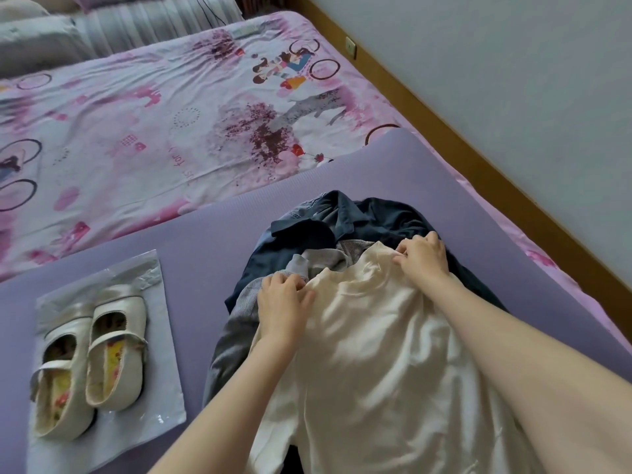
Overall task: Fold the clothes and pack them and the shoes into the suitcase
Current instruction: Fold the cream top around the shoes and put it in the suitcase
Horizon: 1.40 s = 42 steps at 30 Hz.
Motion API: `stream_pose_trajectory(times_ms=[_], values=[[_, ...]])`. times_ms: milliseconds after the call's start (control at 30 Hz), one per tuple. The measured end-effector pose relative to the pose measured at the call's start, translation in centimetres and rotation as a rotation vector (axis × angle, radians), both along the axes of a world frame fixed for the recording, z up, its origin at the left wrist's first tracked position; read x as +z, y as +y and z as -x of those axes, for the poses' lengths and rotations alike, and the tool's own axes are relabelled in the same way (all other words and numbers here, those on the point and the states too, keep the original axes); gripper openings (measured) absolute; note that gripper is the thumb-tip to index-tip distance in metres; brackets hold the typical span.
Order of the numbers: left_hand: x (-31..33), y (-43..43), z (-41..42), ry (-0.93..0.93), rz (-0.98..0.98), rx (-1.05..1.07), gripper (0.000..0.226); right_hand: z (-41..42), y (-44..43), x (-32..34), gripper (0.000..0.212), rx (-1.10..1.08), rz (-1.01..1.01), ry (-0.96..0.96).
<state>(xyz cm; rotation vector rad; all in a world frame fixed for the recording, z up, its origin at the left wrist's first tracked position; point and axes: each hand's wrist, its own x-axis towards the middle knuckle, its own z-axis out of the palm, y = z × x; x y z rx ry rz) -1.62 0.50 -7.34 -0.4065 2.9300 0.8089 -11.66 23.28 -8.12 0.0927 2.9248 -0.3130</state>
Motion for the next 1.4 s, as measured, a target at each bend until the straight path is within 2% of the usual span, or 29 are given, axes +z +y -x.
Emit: stream_pose_trajectory(times_ms=[100, 167, 233, 400, 500, 600, 733, 967, 1167, 1400], values=[[1.2, -0.4, -0.9, 0.069, -0.229, 0.091, 0.013, -0.3, -0.1, 0.6, 0.015, 0.018, 0.118, 0.082], [2.3, -1.0, -1.7, 0.078, -0.308, 0.146, 0.014, -0.7, -0.1, 1.3, 0.011, 0.006, 0.233, 0.092], [3.0, -2.0, -2.9, 0.103, -0.34, 0.178, 0.013, -1.3, -0.3, 2.6, 0.01, 0.076, 0.258, 0.071], [3.8, -7.0, -8.1, 0.116, -0.304, 0.22, 0.01, -4.1, -2.4, 6.0, 0.003, 0.157, 0.295, 0.013], [4.0, -11.2, -12.5, 0.102, -0.334, 0.281, 0.005, -5.8, -5.4, 6.5, 0.009, 0.233, 0.357, -0.034], [4.1, -15.2, -17.8, 0.062, -0.322, 0.306, 0.007, -8.7, -10.1, 6.8, 0.004, 0.345, 0.336, -0.087], [4.7, -20.4, -25.9, 0.028, -0.287, 0.416, 0.019, -13.9, -17.4, 7.3, 0.01, 0.43, 0.349, -0.129], [5.8, -31.8, -35.7, -0.007, -0.18, 0.644, 0.02, -21.4, -30.3, 7.6, 0.015, 0.525, 0.352, -0.188], [6.3, -39.8, -35.3, 0.018, 0.009, 0.666, 0.017, -22.4, -39.0, 6.0, 0.021, 0.484, 0.341, -0.086], [2.7, -41.8, -28.1, 0.007, 0.085, 0.6, 0.024, -17.4, -42.4, 2.4, 0.024, 0.274, 0.23, 0.062]])
